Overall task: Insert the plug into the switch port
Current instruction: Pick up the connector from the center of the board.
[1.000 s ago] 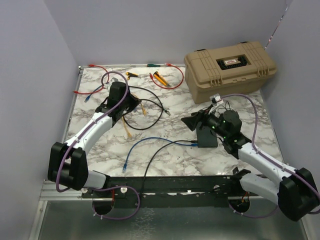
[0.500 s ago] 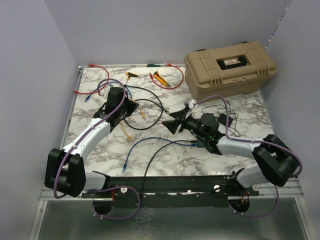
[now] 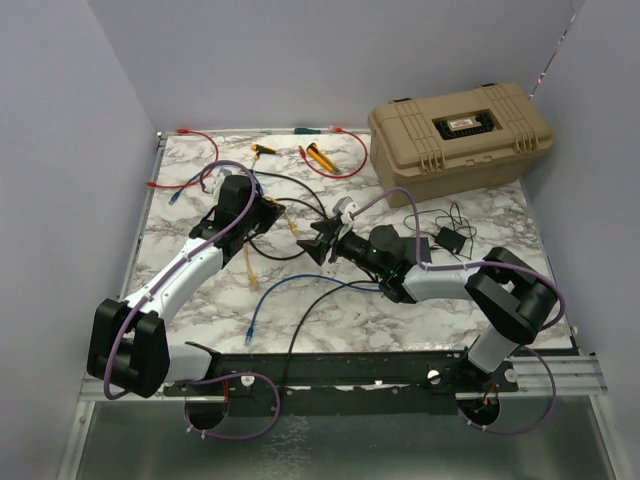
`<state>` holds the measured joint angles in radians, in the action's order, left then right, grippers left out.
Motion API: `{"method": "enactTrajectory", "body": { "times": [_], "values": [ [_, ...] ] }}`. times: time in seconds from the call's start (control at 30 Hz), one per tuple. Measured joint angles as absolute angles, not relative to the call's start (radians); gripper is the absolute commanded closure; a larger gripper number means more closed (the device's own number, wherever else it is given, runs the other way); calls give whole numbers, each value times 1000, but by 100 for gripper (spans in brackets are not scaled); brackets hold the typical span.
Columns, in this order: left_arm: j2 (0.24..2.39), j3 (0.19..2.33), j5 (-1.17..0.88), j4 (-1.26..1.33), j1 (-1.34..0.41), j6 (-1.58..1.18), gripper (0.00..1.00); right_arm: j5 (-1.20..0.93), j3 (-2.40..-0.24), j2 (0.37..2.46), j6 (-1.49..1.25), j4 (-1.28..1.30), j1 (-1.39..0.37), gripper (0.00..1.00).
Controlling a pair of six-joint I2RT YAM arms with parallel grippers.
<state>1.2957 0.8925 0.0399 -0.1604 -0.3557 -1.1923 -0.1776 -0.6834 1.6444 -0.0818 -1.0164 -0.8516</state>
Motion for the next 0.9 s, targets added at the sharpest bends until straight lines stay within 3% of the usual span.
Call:
{"method": "enactTrajectory", "body": {
  "times": [0.3, 0.53, 0.77, 0.9],
  "values": [
    [1295, 892, 19, -141, -366, -1224, 100, -128, -715, 1714, -9, -1024, -879, 50],
    [1294, 889, 15, -129, -369, -1242, 100, -94, -725, 1734, 37, -1027, -897, 67],
    [1294, 884, 15, -120, -371, -1250, 100, -64, -731, 1739, 61, -1031, -904, 98],
    [1290, 881, 16, -114, -369, -1252, 100, -42, -731, 1738, 68, -1028, -904, 99]
  ]
}}
